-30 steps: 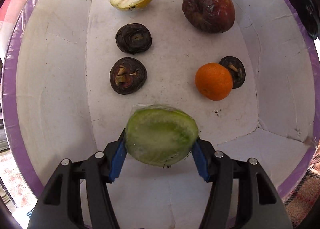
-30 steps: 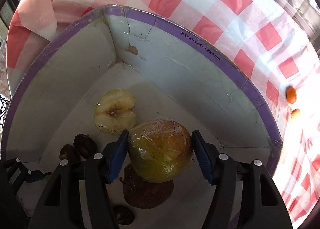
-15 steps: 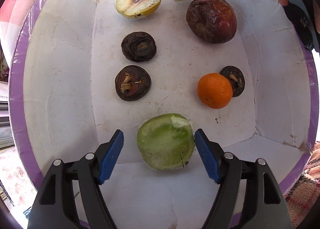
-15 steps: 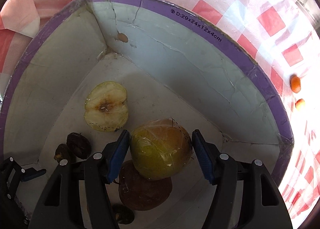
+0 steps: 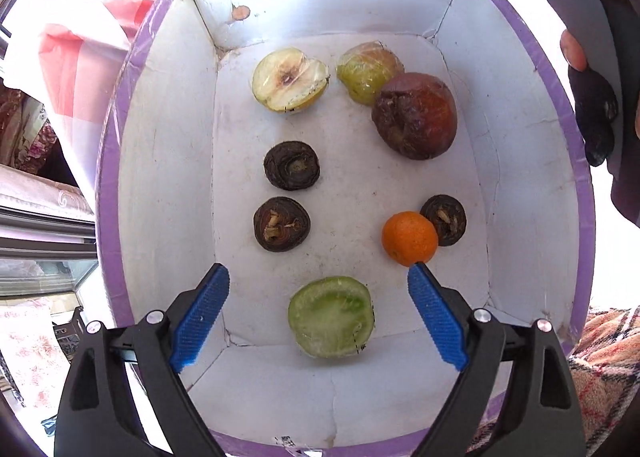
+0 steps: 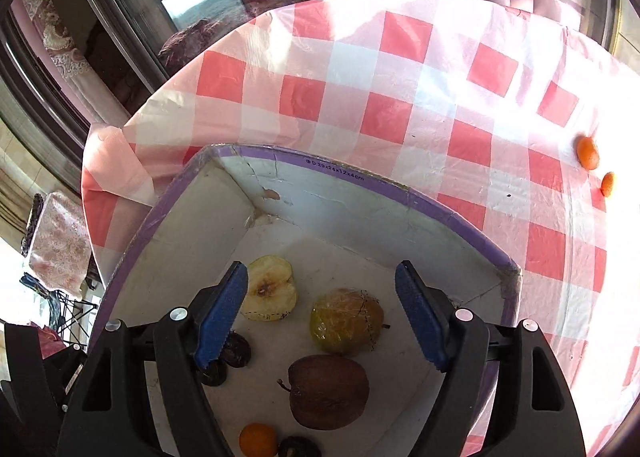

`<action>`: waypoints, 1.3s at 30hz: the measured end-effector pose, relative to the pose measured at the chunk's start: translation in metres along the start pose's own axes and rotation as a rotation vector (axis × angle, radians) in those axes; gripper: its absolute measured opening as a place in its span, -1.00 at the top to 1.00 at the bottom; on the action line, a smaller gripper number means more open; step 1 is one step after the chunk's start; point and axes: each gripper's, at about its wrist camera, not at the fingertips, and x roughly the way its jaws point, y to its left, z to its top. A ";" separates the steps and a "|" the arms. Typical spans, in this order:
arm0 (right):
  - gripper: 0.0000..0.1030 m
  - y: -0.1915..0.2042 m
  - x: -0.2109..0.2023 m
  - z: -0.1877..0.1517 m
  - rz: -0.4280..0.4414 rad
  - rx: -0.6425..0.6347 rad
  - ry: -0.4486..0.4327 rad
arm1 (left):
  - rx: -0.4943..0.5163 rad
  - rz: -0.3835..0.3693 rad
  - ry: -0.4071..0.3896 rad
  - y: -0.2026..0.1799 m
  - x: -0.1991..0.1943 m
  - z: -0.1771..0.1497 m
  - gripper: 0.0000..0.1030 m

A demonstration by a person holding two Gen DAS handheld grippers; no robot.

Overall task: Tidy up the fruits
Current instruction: 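Lower both wrapped pomelos into the white box and open both tools, then grasp an orange with the right tool while the left tool grasps the other orange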

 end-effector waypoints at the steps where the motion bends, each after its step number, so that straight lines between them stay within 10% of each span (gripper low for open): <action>1: -0.47 -0.005 -0.008 0.001 0.015 0.021 -0.026 | -0.004 0.004 -0.005 -0.001 -0.002 0.007 -0.76; 10: -0.63 -0.090 -0.070 -0.011 0.009 0.235 -0.228 | -0.024 0.028 -0.112 -0.020 -0.023 0.070 -0.79; 22: -0.65 -0.238 -0.061 -0.070 -0.175 0.509 -0.123 | -0.094 -0.014 -0.395 -0.091 -0.053 0.154 -0.96; 39: -0.64 -0.317 0.004 -0.012 -0.381 0.187 -0.109 | -0.123 -0.029 -0.347 -0.171 -0.001 0.248 -0.96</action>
